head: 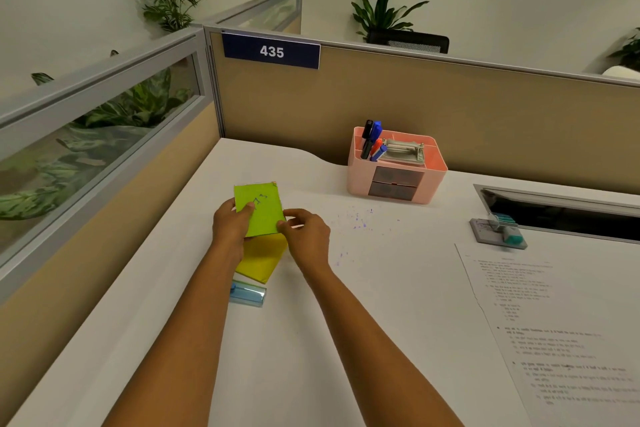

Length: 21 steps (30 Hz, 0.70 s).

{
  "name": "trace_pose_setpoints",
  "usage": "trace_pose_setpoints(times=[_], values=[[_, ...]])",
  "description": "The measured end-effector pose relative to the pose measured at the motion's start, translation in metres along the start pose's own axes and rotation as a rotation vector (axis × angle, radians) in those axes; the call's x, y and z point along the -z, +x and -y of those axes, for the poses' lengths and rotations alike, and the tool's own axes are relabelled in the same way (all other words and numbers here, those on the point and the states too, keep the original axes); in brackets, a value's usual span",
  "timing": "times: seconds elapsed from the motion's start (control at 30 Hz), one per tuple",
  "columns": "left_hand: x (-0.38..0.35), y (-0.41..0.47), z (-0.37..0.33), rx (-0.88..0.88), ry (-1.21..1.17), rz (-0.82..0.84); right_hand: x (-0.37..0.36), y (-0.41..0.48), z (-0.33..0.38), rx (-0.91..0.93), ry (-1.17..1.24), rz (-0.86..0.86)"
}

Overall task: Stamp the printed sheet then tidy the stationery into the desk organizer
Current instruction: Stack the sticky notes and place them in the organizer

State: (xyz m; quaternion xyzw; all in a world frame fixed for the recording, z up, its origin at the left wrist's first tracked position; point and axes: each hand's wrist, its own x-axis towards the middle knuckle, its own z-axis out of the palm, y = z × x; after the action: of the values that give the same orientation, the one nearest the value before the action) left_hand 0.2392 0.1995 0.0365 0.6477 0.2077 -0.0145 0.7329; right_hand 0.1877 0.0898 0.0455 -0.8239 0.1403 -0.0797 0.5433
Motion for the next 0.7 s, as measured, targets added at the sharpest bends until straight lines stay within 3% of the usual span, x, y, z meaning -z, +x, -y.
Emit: trace_pose_setpoints(times=[0.1, 0.23, 0.33, 0.5, 0.7], values=[[0.007, 0.007, -0.002, 0.002, -0.033, -0.057, -0.003, 0.004, -0.008, 0.049, -0.129, -0.023], [0.010, 0.014, -0.007, -0.054, -0.010, -0.111, -0.010, 0.005, -0.020, 0.118, -0.575, 0.275], [0.009, 0.017, -0.008, -0.068, 0.020, -0.115, -0.015, 0.002, -0.022, 0.153, -0.728, 0.349], [0.009, 0.018, -0.008, -0.063, 0.065, -0.088, -0.015, 0.009, -0.021, 0.023, -0.676, 0.352], [0.008, 0.016, -0.007, -0.052, 0.052, -0.074, 0.003, 0.013, -0.026, -0.122, -0.130, 0.286]])
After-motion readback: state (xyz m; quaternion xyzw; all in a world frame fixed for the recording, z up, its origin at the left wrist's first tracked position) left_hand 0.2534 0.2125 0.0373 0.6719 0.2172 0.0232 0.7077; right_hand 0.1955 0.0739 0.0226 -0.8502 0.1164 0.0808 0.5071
